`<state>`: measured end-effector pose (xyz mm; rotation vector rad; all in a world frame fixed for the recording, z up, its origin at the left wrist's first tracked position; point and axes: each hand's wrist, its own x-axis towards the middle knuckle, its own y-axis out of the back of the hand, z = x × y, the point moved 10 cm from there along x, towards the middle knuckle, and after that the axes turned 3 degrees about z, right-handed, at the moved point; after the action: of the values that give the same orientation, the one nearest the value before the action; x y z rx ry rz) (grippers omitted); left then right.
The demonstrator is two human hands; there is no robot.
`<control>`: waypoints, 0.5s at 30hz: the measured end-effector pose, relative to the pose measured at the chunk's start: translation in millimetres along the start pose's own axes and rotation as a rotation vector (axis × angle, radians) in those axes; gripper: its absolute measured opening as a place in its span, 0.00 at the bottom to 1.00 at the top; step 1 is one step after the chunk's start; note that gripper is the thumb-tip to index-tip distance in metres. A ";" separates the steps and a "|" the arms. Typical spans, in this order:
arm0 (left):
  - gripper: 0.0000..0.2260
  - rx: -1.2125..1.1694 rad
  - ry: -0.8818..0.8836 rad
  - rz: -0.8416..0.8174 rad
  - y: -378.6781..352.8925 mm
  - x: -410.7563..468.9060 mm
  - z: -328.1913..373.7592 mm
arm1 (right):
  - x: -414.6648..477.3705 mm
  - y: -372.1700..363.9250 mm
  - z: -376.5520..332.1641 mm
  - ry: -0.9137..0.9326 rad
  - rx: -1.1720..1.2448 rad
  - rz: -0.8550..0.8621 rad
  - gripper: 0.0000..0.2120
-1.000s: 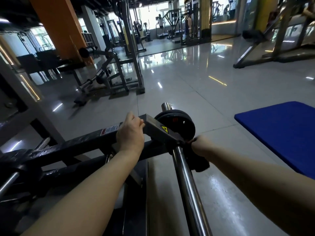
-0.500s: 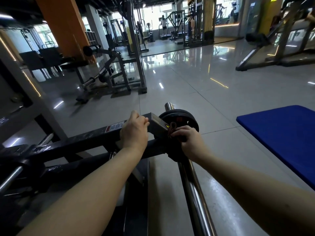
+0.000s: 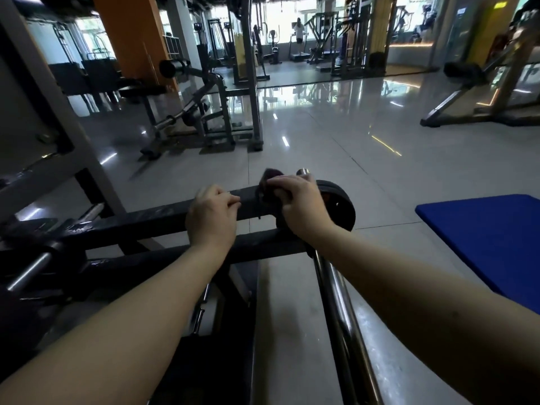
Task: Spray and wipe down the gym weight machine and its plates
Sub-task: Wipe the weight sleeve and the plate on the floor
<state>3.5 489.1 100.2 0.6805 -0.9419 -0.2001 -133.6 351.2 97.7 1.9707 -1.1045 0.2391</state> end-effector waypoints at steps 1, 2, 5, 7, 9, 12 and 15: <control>0.04 0.005 0.004 -0.004 -1.3 -0.6 0.3 | -7.6 9.0 20.8 -0.074 -0.006 0.023 0.21; 0.04 0.016 0.008 -0.010 -2.3 -0.9 0.3 | -16.1 15.9 37.6 -0.137 -0.030 0.025 0.22; 0.05 0.044 0.015 -0.022 -0.8 -1.9 1.2 | -40.1 30.8 67.9 -0.309 0.007 -0.037 0.16; 0.07 0.057 0.032 -0.045 1.9 -5.1 0.1 | -51.7 45.6 60.3 -0.319 0.095 -0.024 0.13; 0.11 0.031 -0.002 -0.085 4.2 -14.6 7.9 | -61.9 62.9 41.2 -0.293 0.196 0.018 0.11; 0.14 -0.284 0.041 -0.247 16.7 -47.3 24.3 | -90.7 73.9 -4.2 -0.257 0.355 -0.063 0.12; 0.14 -0.706 0.211 -0.600 27.4 -103.1 46.7 | -124.0 75.4 -45.6 -0.256 0.506 -0.197 0.11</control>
<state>-98.0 534.9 65.9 0.2950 -0.3893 -0.9259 -255.4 442.1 105.3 2.6036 -1.0687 0.1744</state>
